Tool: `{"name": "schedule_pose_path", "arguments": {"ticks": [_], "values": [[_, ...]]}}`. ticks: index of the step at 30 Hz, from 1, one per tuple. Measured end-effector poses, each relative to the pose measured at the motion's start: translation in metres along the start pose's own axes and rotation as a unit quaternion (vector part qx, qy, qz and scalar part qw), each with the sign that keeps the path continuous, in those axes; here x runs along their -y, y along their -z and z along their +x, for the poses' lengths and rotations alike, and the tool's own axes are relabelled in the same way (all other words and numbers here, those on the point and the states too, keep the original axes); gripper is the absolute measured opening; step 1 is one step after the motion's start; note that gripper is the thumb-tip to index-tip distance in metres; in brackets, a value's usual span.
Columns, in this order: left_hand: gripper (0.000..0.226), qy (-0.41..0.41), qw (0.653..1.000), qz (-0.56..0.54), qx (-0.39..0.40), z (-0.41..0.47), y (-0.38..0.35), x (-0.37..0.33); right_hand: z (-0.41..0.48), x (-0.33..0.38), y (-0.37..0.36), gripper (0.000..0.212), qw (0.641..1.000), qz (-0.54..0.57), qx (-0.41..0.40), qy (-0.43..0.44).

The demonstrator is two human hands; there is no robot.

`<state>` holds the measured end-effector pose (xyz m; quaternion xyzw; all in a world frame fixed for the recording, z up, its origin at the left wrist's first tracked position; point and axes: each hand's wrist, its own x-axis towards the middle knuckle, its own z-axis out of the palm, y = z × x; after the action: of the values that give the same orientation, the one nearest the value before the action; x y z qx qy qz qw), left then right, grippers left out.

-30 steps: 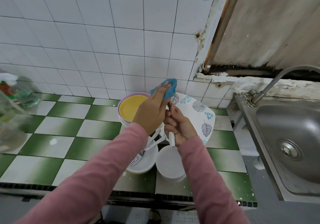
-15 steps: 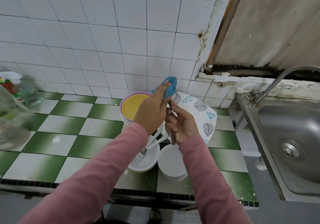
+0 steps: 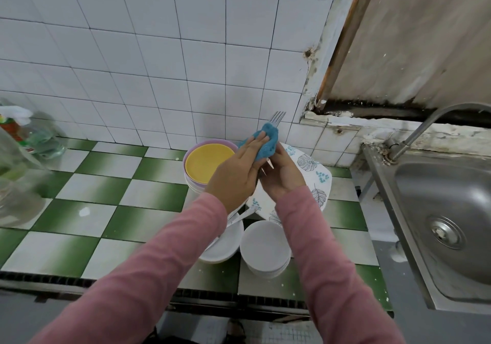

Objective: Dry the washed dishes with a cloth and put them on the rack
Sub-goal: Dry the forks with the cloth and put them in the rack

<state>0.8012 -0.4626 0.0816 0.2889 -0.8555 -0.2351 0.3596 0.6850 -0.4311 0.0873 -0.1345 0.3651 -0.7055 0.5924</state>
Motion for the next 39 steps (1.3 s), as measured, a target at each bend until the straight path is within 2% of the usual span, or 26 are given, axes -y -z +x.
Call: {"name": "schedule_pose_path", "arguments": {"ticks": [3, 8, 10, 15, 19, 26, 30, 33, 36, 39], "values": [[0.047, 0.001, 1.000, 0.000, 0.010, -0.001, 0.000, 0.002, 0.006, 0.007, 0.006, 0.027, 0.998, -0.051, -0.005, 0.021], [0.047, 0.000, 1.000, 0.020, 0.019, -0.004, 0.000, 0.010, 0.006, 0.021, 0.005, 0.025, 0.993, -0.111, -0.039, 0.005], [0.046, -0.001, 0.999, 0.030, 0.023, -0.004, -0.002, 0.013, 0.007, 0.025, 0.004, 0.020, 0.987, -0.153, -0.054, 0.013], [0.052, -0.018, 0.996, 0.076, 0.042, -0.004, -0.004, 0.023, 0.013, 0.029, 0.003, 0.025, 0.964, -0.252, -0.077, 0.018], [0.049, -0.031, 0.994, 0.094, 0.038, -0.006, -0.002, 0.027, 0.015, 0.029, 0.001, 0.027, 0.957, -0.277, -0.082, 0.010], [0.050, -0.034, 0.993, 0.098, 0.051, -0.008, -0.002, 0.031, 0.024, 0.023, -0.002, 0.011, 0.959, -0.242, -0.145, 0.019], [0.032, 0.070, 0.996, 0.023, 0.048, -0.008, 0.000, 0.033, 0.028, 0.025, 0.005, 0.017, 0.942, -0.298, -0.155, 0.028], [0.020, 0.171, 0.981, -0.076, 0.042, -0.006, 0.001, 0.032, 0.028, 0.031, 0.009, 0.024, 0.930, -0.324, -0.161, 0.059], [0.026, 0.255, 0.953, -0.162, 0.028, -0.001, 0.000, 0.030, 0.028, 0.032, 0.009, 0.029, 0.937, -0.314, -0.138, 0.074], [0.030, 0.307, 0.921, -0.239, 0.033, 0.009, 0.001, 0.024, 0.026, 0.027, 0.008, 0.026, 0.941, -0.313, -0.094, 0.083]]}}
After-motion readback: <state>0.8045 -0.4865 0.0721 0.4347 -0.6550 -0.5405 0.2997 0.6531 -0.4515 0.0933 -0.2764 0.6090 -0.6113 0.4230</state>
